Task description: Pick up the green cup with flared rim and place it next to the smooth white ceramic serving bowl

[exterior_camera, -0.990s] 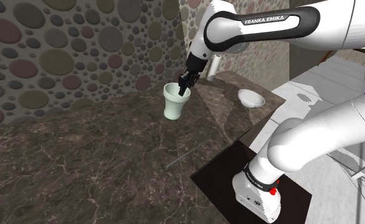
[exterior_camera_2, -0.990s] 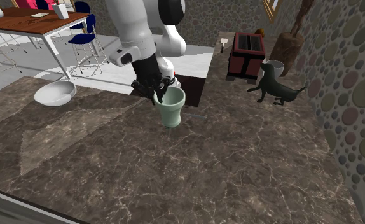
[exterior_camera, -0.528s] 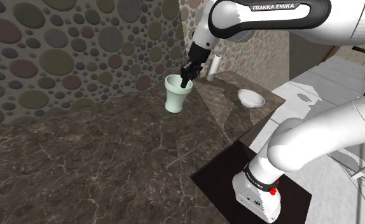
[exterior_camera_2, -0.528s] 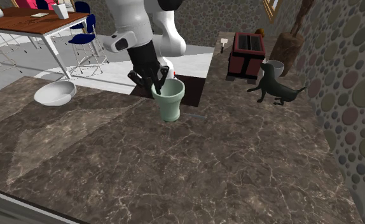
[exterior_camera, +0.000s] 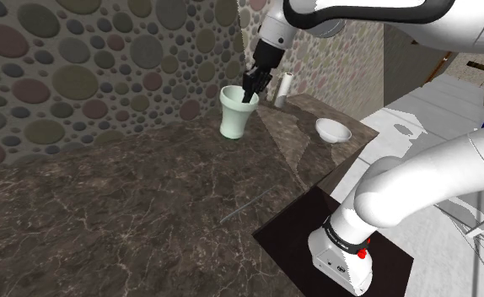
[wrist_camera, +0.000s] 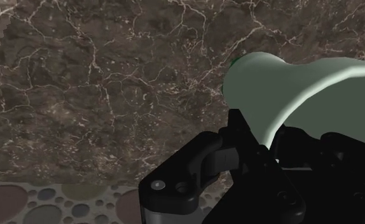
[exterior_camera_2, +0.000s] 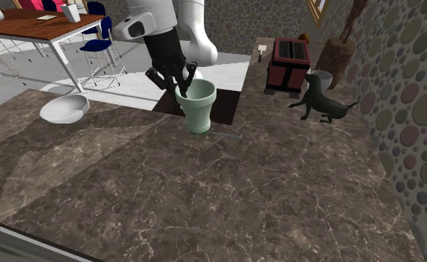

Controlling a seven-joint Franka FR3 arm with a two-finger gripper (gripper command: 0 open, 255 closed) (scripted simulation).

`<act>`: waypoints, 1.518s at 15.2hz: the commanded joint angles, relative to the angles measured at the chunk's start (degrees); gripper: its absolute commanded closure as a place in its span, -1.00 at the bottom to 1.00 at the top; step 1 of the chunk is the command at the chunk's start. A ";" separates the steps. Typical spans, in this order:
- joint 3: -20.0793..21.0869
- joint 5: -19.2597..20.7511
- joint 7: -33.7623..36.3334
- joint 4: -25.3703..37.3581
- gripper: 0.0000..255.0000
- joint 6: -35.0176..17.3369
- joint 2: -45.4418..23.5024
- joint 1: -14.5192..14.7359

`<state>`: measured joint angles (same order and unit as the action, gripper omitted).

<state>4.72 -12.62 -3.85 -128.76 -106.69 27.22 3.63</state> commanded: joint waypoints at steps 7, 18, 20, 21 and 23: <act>-3.34 1.40 -3.56 4.14 1.00 3.91 -0.98 -1.56; -14.40 4.33 -18.40 12.22 1.00 6.65 -8.94 -6.62; -16.32 4.45 -21.11 14.54 1.00 7.25 -11.12 -7.45; -17.27 4.45 -22.47 15.80 1.00 7.58 -12.30 -7.87; -19.11 4.29 -25.20 18.54 1.00 8.31 -14.82 -8.72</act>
<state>-13.28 -8.20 -27.38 -112.17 -98.91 14.11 -4.61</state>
